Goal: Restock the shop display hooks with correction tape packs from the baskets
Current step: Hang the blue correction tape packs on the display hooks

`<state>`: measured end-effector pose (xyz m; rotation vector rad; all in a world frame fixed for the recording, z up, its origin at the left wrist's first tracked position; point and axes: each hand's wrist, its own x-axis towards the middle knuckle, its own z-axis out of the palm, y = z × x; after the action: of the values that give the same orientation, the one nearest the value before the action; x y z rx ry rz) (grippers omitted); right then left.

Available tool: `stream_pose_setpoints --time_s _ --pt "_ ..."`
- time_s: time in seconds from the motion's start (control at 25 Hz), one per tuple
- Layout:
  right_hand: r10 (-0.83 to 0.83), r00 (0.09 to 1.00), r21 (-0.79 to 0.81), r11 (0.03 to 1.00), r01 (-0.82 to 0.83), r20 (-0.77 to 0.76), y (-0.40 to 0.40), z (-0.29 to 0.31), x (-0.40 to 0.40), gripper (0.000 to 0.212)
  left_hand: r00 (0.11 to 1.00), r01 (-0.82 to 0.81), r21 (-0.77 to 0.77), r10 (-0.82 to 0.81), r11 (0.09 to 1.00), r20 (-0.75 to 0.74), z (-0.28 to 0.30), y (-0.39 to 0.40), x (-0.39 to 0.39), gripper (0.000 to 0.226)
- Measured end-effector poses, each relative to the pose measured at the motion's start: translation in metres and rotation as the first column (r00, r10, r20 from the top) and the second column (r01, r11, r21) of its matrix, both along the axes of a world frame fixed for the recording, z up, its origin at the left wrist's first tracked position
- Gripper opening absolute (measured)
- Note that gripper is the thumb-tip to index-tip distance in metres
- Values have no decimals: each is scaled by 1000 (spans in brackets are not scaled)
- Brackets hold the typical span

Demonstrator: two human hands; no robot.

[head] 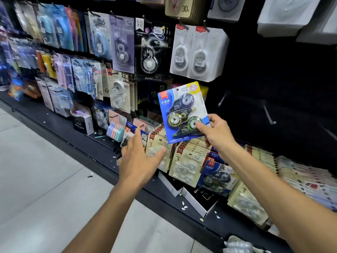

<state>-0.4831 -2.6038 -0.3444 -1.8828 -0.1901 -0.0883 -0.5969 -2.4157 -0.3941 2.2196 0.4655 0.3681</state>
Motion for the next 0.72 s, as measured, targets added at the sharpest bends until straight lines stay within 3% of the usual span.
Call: stream_pose_setpoints --time_s 0.08,0.24,0.4,0.52,0.72 --pt "-52 998 -69 996 54 29 1 0 7 18 994 39 186 -20 982 -106 -6 -2 -2 113" --pt "-92 994 -176 979 101 58 9 -2 16 20 984 99 244 -59 965 -166 -11 -6 0 121" --pt "-128 988 -199 969 144 90 19 -2 14 29 989 100 238 -69 966 -134 -8 -10 0 120" --pt "-186 961 -257 937 236 205 22 -6 4 39 993 85 201 -65 976 -103 -6 -10 0 118" --pt "-186 922 -236 932 275 339 23 -8 -4 36 994 94 205 -78 974 -83 -7 -12 1 115"
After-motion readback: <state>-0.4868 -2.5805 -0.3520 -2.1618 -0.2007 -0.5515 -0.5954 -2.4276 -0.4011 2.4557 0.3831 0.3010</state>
